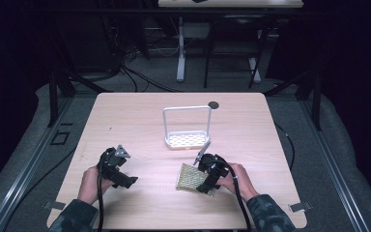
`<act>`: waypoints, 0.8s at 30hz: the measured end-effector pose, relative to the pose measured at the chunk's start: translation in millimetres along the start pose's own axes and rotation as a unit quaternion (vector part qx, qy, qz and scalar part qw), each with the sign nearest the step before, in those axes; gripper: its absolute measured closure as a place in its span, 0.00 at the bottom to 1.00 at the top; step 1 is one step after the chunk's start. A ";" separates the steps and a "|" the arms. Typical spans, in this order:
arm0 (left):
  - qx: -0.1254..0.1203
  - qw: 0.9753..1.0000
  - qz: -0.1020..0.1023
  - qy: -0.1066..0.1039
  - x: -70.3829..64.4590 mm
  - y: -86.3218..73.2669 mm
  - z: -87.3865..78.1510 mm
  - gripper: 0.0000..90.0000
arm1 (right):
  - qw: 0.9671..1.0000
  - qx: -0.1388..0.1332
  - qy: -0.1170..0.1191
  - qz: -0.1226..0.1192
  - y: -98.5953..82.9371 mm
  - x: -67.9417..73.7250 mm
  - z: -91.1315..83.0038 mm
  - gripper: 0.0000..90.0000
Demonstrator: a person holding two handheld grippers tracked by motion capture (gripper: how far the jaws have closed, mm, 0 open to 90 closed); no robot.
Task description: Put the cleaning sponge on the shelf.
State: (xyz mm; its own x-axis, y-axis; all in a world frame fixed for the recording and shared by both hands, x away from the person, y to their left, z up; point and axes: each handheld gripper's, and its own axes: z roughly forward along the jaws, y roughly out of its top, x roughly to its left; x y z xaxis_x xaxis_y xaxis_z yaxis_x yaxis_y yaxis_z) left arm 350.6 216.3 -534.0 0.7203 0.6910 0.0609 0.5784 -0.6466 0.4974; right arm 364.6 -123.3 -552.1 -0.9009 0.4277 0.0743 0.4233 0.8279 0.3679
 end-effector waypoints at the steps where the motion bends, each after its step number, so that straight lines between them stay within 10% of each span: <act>1: 0.000 1.000 0.000 0.001 -0.1 -0.2 0.1 0.01 | 1.000 -0.004 -0.001 0.000 -0.3 -0.1 -0.9 0.10; 24: 0.001 1.000 -0.003 0.001 0.6 -0.8 -0.1 0.02 | 1.000 0.013 -0.026 -0.009 -0.1 16.1 3.9 0.09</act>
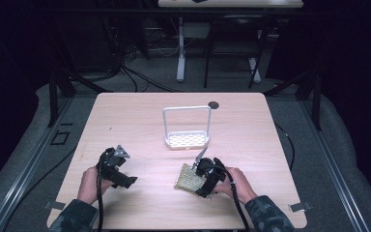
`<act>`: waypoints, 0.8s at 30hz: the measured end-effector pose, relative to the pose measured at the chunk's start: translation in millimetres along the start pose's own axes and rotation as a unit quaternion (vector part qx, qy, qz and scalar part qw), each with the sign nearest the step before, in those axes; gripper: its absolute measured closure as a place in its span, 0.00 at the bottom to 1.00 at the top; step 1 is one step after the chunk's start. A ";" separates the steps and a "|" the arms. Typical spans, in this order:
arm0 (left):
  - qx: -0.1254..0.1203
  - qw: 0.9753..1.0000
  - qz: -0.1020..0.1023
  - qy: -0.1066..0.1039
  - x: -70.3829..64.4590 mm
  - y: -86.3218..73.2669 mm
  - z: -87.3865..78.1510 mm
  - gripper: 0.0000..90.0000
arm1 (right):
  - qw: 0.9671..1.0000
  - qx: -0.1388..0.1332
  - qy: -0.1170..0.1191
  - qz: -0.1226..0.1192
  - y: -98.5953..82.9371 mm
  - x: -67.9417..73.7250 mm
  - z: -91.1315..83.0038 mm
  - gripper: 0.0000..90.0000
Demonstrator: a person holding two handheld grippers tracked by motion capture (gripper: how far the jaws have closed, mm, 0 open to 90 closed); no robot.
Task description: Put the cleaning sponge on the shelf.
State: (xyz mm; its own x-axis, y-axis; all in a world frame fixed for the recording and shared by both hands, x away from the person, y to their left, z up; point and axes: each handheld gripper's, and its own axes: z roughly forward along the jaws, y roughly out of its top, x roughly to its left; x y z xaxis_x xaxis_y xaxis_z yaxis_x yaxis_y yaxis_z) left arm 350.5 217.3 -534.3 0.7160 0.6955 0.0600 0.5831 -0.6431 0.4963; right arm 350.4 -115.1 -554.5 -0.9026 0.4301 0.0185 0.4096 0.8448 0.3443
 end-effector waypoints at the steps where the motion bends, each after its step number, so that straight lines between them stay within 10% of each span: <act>1: 0.000 1.000 0.000 0.001 -0.2 0.0 0.0 0.02 | 1.000 0.005 -0.002 0.002 0.2 0.5 -0.7 0.10; 24: 0.012 1.000 -0.007 0.006 0.8 -1.2 1.2 0.06 | 1.000 -0.012 -0.005 0.002 -3.6 9.9 -6.2 0.43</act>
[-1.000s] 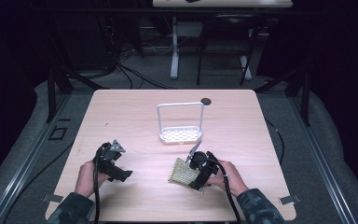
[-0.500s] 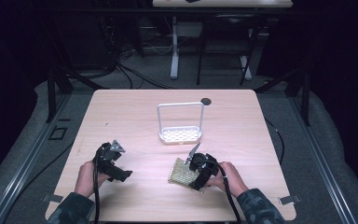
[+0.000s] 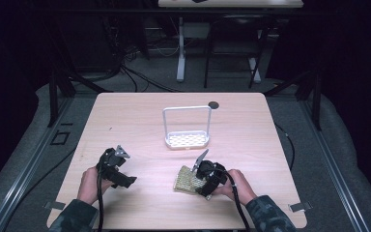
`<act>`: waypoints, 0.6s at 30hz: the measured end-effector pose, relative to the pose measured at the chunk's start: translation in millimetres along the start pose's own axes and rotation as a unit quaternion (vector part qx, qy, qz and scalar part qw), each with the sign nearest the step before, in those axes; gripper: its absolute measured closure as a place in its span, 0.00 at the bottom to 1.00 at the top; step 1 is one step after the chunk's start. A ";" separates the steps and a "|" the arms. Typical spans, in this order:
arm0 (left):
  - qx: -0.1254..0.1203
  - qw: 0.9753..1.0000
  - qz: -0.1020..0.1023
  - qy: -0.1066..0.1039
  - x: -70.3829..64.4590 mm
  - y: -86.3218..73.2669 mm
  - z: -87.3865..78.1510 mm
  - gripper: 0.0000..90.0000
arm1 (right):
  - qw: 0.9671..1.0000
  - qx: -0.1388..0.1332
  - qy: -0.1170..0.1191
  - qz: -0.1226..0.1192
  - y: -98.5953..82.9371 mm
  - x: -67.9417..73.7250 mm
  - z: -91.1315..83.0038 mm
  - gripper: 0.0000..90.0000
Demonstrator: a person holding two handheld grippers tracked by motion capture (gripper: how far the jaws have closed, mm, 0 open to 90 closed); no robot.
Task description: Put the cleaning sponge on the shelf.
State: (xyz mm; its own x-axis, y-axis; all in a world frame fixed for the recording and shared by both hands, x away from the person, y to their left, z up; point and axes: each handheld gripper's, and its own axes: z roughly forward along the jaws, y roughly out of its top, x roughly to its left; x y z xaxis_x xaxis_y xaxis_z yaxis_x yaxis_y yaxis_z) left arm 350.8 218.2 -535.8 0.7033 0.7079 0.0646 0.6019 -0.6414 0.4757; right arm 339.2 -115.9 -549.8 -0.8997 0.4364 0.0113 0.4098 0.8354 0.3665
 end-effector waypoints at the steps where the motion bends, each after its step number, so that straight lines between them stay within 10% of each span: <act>1: -0.002 1.000 -0.002 0.001 -0.2 -0.5 0.1 0.06 | 1.000 0.000 -0.002 -0.001 -0.3 0.1 -0.9 0.45; 18: -0.004 1.000 -0.006 0.003 2.9 -2.2 -2.0 0.07 | 0.999 -0.027 -0.030 0.011 -1.9 0.4 -13.5 0.48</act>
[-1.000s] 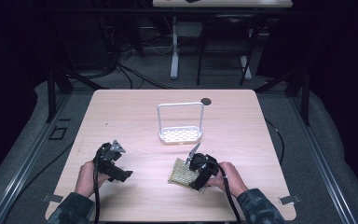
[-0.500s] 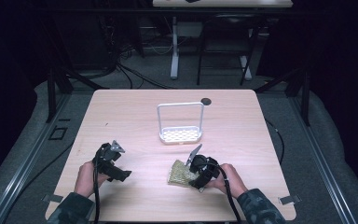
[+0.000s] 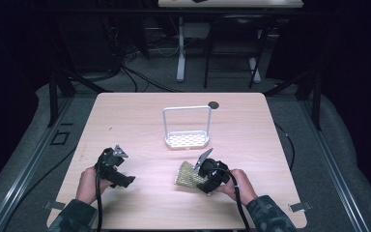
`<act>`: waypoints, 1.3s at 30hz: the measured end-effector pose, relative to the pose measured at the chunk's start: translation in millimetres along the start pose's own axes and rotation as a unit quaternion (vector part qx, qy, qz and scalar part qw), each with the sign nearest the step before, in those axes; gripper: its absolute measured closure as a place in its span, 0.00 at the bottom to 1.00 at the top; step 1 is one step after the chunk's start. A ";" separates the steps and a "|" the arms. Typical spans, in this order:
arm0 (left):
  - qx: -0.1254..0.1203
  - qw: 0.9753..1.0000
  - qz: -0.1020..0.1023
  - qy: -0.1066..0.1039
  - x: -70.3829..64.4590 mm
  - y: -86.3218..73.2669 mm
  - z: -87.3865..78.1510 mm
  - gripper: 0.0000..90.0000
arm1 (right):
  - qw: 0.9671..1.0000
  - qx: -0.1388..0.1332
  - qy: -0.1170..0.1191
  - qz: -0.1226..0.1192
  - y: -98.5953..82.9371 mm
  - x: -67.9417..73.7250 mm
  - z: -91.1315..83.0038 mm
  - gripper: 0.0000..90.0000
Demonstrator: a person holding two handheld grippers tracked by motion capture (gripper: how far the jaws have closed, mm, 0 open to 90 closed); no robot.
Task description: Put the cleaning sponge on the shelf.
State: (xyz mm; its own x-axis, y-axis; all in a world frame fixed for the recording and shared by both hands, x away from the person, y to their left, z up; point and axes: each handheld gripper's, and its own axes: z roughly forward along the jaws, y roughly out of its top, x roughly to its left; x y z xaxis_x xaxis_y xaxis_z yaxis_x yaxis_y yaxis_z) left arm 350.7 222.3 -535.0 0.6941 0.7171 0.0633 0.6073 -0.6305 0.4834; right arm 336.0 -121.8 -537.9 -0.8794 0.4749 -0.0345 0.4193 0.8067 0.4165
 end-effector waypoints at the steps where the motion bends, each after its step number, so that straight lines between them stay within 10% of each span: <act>1: 0.000 1.000 0.000 0.000 0.1 0.0 0.0 0.07 | 1.000 -0.001 -0.001 0.000 -0.2 -0.5 -0.3 0.48; 39: 0.014 1.000 0.014 -0.001 -6.5 3.6 5.8 0.11 | 0.994 -0.055 -0.074 0.066 9.3 -17.9 -19.2 0.47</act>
State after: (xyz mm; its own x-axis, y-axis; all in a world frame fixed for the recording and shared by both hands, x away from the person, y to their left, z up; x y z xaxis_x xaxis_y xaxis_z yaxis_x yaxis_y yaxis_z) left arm 350.7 213.6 -538.7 0.7115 0.6987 0.0752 0.5980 -0.6582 0.4574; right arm 351.3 -129.6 -516.0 -0.7718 0.6276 -0.1021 0.4949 0.6937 0.5233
